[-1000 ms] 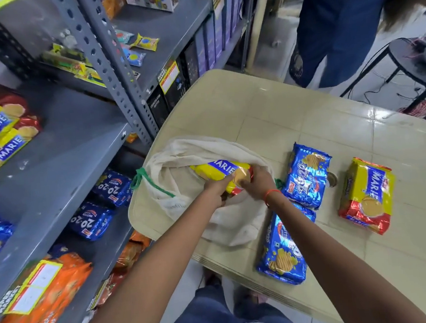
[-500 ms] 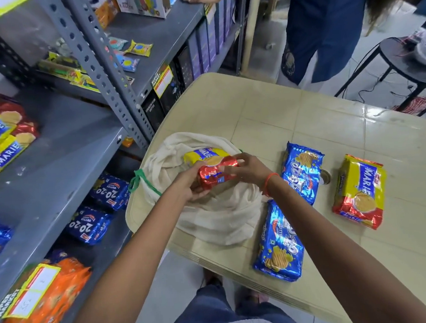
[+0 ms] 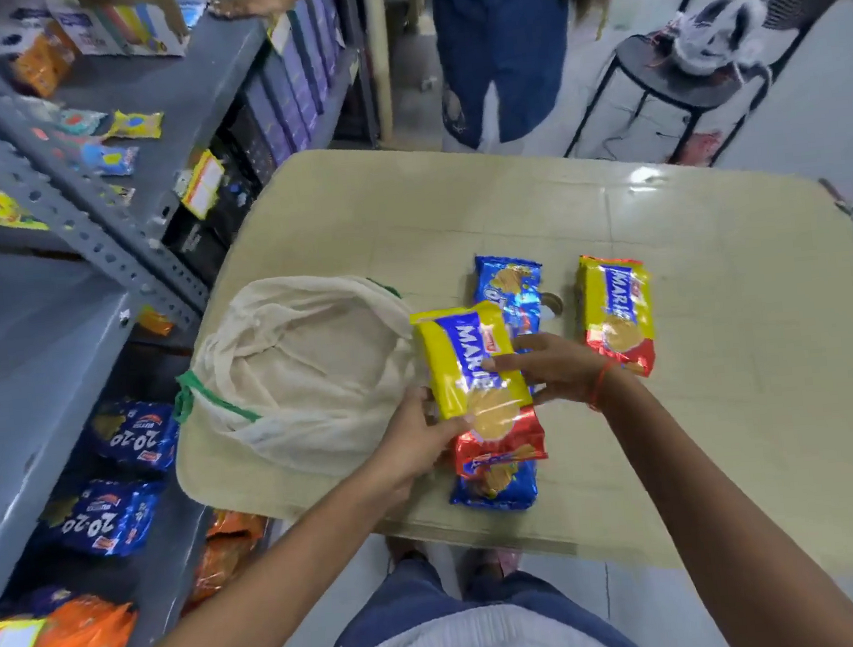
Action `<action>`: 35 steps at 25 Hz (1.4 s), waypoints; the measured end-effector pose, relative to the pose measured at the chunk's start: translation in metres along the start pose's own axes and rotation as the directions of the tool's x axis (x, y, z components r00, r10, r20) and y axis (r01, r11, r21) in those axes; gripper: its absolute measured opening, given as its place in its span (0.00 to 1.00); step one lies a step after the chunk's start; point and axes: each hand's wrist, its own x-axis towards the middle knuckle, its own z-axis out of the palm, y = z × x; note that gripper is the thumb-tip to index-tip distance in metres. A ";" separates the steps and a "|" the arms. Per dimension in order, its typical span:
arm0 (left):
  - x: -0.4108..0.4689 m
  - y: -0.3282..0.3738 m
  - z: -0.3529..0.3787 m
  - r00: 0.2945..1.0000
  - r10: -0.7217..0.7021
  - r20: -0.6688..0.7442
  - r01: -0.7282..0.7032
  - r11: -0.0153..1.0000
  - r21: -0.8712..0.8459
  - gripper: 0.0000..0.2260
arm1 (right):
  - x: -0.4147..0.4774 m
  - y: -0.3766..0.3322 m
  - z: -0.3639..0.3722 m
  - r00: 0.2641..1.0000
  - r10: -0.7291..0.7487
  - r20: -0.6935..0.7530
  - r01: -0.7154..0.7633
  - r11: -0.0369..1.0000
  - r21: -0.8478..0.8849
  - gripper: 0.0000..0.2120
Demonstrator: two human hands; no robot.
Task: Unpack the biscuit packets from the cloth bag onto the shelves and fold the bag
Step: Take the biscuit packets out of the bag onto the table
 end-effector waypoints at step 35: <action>0.067 -0.032 0.052 0.976 -0.008 -0.218 0.088 0.928 0.361 0.15 | 0.023 0.084 0.017 0.923 -0.013 -0.386 -0.013 0.998 -0.065 0.18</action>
